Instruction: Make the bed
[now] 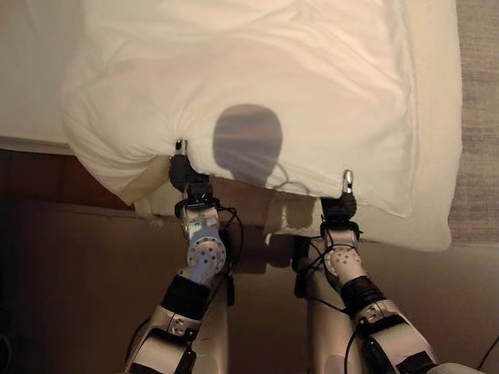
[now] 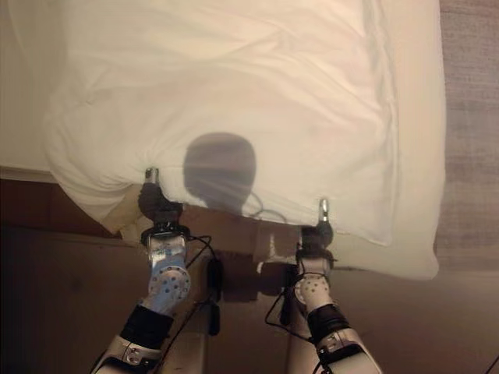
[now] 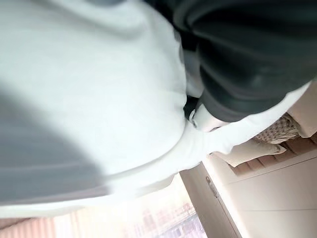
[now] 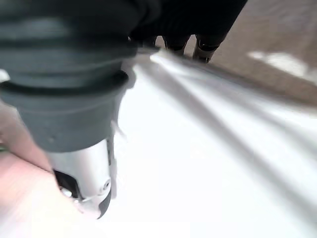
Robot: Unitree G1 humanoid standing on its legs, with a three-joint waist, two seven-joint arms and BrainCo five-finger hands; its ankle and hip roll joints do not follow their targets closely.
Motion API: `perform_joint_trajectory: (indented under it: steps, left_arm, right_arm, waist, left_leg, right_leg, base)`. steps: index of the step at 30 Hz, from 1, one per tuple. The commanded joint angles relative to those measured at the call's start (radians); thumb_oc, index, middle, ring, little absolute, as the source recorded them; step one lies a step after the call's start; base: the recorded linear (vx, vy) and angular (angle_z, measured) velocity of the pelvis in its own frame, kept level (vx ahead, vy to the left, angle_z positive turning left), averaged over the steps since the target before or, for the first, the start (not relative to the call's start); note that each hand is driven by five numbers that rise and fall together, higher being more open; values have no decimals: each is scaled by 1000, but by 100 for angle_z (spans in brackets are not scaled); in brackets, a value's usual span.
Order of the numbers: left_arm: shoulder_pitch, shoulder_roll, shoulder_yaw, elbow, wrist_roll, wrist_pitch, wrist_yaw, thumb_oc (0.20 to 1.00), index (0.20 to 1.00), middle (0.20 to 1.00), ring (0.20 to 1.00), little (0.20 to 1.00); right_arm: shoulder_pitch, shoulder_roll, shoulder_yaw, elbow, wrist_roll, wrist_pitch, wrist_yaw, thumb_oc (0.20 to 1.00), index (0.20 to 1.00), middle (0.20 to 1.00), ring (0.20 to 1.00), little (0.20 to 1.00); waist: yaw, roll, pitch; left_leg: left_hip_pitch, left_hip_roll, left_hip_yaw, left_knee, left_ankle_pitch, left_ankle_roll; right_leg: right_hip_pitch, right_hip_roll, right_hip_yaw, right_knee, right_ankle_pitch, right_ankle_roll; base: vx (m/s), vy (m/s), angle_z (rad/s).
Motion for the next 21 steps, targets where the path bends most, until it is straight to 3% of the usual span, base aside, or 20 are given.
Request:
perform_joint_trajectory:
  steps: [1, 13, 14, 15, 21]
  left_arm:
    - [-12, 33, 118, -160, 126, -109, -4, 200, 200, 200, 200, 200]
    - [-7, 57, 150, -153, 158, -98, 21, 200, 200, 200, 200, 200]
    - [-7, 58, 150, -153, 158, -98, 20, 200, 200, 200, 200, 200]
    - [-6, 59, 150, -154, 158, -96, 18, 200, 200, 200, 200, 200]
    - [-6, 61, 145, -152, 166, -92, 14, 200, 200, 200, 200, 200]
  right_arm:
    - [27, -51, -90, -75, -38, -87, -19, 1000, 1000, 1000, 1000, 1000]
    - [36, -101, -185, -73, -80, -113, -93, 1000, 1000, 1000, 1000, 1000]
    - [39, -100, -187, -74, -80, -112, -93, 470, 470, 470, 470, 470]
    - [38, -101, -188, -75, -81, -113, -93, 200, 200, 200, 200, 200]
    - [38, -93, -178, -103, -86, -117, -87, 200, 200, 200, 200, 200]
  waist:
    - [4, 32, -73]
    - [-8, 25, -81]
    - [-9, 25, -81]
    - [-9, 25, -82]
    - [-12, 26, -86]
  left_leg:
    - [-45, -49, 8, 27, -18, 38]
    - [-61, -43, 16, 40, -23, 38]
    - [-62, -44, 16, 41, -24, 38]
    - [-63, -43, 16, 42, -24, 38]
    - [-69, -41, 19, 48, -25, 38]
  right_leg:
    - [36, -2, -46, -74, 106, 11]
    - [15, 4, -38, -61, 104, 10]
    - [14, 5, -38, -61, 104, 11]
    - [13, 5, -37, -60, 104, 11]
    - [3, 6, -33, -50, 100, 10]
  base:
    - [0, 0, 0]
    - [2, -2, -1]
    - [0, 0, 0]
    - [0, 0, 0]
    - [0, 0, 0]
